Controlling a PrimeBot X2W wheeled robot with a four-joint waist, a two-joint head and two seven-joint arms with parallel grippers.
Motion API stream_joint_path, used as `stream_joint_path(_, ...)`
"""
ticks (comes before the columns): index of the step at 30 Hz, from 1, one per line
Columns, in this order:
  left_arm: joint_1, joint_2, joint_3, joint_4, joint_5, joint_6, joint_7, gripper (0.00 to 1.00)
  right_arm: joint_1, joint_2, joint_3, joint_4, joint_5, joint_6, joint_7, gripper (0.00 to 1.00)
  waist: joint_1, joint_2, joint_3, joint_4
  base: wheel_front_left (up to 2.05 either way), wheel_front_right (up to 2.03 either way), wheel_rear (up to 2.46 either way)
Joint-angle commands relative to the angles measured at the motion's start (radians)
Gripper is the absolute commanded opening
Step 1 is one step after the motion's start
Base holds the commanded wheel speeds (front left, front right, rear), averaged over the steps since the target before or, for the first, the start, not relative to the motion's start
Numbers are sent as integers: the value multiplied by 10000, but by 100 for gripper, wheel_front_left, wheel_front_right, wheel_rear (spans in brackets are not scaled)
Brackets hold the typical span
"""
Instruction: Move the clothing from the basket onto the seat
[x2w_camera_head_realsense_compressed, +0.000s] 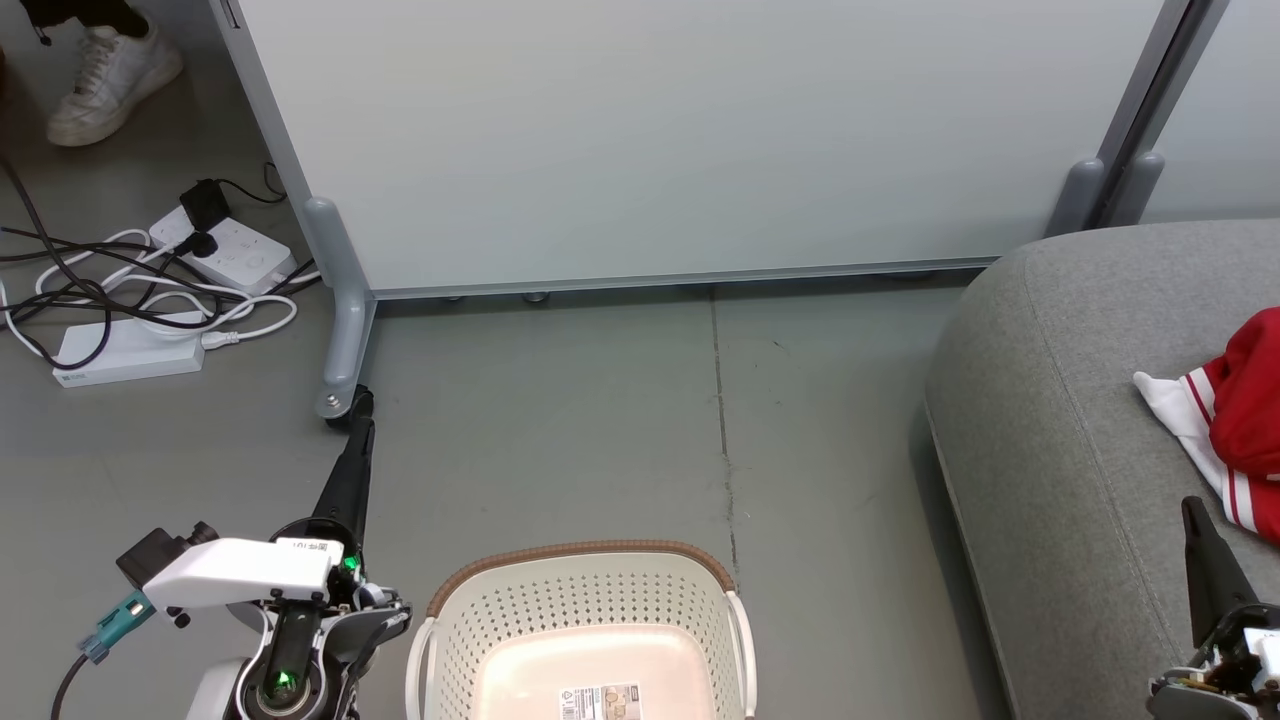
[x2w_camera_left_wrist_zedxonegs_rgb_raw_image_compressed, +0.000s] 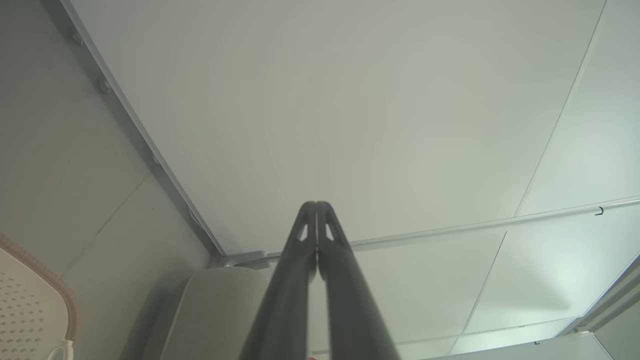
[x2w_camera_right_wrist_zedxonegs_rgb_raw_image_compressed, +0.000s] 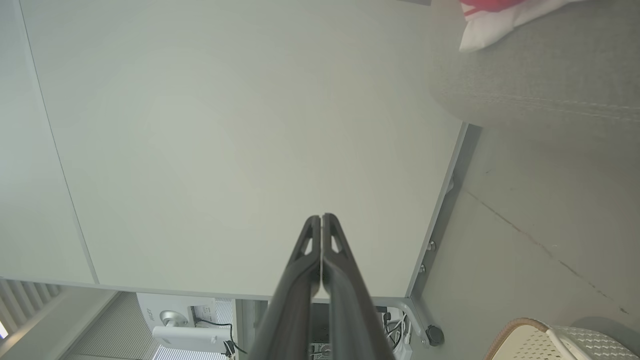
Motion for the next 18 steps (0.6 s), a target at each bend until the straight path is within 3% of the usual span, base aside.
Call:
stream_joint_path(1,-254,55,59,6,-139,-68,52,0,60,-61,-84,-80,198,4,52,0,0,0,1,-3,0,0,0)
stream_joint_path(18,-363,51,206,46,-813,-133,272,0,94,-109,-145,-105,1037,5,158,0,0,0,15,-61,0,0,0)
